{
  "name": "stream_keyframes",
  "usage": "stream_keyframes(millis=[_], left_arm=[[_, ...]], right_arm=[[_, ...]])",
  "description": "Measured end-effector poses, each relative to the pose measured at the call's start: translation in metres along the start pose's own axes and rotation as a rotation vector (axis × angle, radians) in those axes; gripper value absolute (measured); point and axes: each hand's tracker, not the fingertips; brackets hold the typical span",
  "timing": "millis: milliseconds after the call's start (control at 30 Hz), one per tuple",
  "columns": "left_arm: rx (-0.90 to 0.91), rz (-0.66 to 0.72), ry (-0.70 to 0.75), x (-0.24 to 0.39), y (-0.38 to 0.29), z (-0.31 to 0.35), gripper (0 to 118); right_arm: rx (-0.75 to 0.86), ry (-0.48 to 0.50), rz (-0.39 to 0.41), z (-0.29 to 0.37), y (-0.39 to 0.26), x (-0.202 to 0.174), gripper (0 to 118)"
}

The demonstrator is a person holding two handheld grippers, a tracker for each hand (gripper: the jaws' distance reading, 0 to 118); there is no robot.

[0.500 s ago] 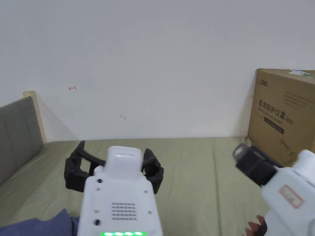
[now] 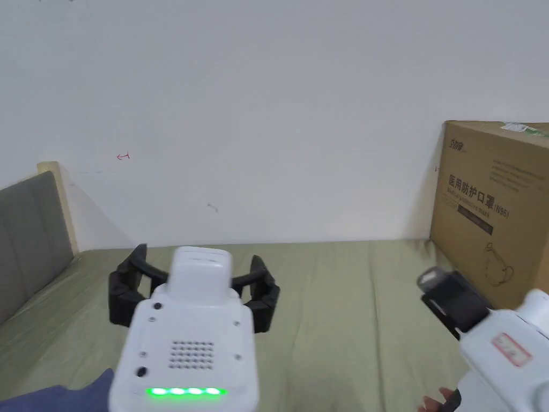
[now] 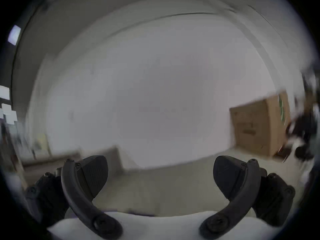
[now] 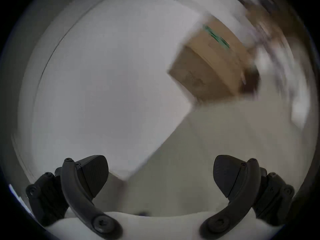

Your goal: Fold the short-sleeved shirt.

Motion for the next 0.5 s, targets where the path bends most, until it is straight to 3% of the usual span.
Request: stream_keyframes(millis=[67, 100, 167, 233, 300, 500], left_arm=[[-0.086, 0.122, 0.007, -0.014, -0.005, -0.008, 118], [-0.095, 0.147, 0.020, -0.018, -0.009, -0.009, 118], [-0.095, 0.175, 0.055, -0.022, -0.015, -0.011, 118], [-0.087, 0.172, 0.054, -0.026, -0.019, -0.011, 118], [-0.079, 0.159, 0.063, -0.021, -0.019, -0.009, 118], [-0.049, 0.121, 0.056, -0.018, -0.019, -0.007, 118]], right_arm=[[0.048, -0.082, 0.461, 0.001, -0.006, -0.033, 118], [0.045, -0.136, 0.617, -0.001, -0.012, -0.044, 118], [0.123, -0.114, 0.656, 0.003, -0.018, -0.050, 118], [0.083, -0.060, 0.553, 0.001, -0.016, -0.048, 118], [0.058, -0.067, 0.513, -0.002, -0.015, -0.050, 118], [0.063, -0.070, 0.560, -0.003, -0.015, -0.044, 118]])
